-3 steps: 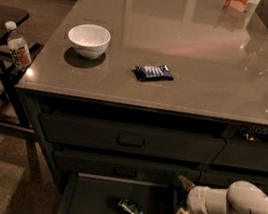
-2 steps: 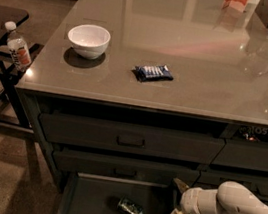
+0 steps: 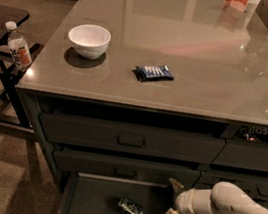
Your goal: Pick green can from bottom drawer and place on counter
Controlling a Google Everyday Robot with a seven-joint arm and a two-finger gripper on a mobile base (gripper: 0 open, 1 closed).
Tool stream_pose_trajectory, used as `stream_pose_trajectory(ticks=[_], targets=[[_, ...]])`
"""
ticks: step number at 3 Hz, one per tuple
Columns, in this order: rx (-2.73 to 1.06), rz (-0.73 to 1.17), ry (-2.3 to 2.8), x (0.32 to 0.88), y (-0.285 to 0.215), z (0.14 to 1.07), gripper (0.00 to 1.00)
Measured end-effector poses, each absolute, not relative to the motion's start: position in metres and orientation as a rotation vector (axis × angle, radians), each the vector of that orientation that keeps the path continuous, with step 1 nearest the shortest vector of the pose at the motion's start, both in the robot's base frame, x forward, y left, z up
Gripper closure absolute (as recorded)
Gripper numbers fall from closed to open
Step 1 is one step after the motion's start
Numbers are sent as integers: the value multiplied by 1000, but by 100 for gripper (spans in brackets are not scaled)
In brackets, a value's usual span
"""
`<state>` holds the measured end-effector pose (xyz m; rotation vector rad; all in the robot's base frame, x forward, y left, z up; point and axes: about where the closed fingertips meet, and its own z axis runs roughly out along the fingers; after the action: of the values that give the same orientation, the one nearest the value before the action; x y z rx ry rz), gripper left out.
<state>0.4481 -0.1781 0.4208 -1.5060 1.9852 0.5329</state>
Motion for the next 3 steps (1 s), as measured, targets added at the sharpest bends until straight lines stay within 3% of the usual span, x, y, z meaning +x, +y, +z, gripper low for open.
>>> stream_pose_trajectory(ticks=[3], targets=[[-1518, 679, 1912, 447, -134, 308, 0]])
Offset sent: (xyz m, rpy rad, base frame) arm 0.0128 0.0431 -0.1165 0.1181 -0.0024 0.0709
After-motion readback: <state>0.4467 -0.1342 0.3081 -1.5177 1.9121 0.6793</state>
